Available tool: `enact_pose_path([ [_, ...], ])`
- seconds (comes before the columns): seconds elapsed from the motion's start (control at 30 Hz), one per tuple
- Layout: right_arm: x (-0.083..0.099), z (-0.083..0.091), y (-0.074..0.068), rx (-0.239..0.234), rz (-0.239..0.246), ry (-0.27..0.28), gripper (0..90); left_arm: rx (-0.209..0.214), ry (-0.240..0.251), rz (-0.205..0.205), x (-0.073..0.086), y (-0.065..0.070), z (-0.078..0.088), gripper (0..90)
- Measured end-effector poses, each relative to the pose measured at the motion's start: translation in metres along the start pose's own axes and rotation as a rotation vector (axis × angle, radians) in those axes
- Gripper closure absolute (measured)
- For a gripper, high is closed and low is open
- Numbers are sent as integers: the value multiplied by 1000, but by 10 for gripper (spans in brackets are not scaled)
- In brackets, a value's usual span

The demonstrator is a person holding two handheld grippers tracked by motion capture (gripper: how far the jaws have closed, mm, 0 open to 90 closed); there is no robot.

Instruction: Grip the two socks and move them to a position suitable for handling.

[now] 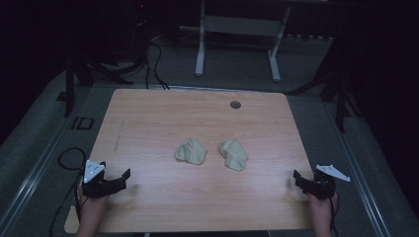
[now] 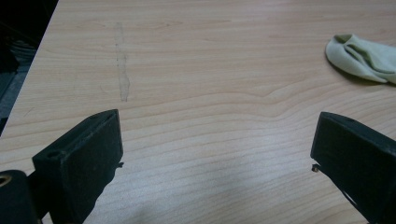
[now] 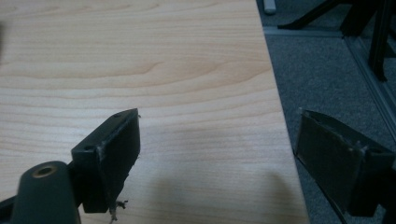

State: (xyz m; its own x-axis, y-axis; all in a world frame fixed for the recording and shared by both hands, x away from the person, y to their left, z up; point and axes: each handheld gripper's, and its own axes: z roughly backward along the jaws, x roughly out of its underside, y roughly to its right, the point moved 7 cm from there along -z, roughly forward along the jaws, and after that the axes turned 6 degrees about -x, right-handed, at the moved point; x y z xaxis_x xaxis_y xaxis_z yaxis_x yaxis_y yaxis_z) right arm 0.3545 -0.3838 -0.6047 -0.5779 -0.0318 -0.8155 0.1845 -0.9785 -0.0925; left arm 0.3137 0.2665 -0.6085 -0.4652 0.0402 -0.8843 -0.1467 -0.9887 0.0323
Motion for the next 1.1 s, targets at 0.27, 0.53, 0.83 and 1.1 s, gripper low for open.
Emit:
enact_pose_path([
  [0.27,1,-4,-11,-60,62,-65,141,5,-12,0,0,2,-1,21],
  [0.53,-2,-8,-18,-108,72,-104,141,9,-11,-3,-1,3,-1,22],
  [0.83,-20,-14,-34,-166,94,-119,140,20,-14,-2,-1,8,-1,22],
  [1.1,-31,-20,-52,-203,116,-137,140,29,-17,7,-1,9,-1,22],
])
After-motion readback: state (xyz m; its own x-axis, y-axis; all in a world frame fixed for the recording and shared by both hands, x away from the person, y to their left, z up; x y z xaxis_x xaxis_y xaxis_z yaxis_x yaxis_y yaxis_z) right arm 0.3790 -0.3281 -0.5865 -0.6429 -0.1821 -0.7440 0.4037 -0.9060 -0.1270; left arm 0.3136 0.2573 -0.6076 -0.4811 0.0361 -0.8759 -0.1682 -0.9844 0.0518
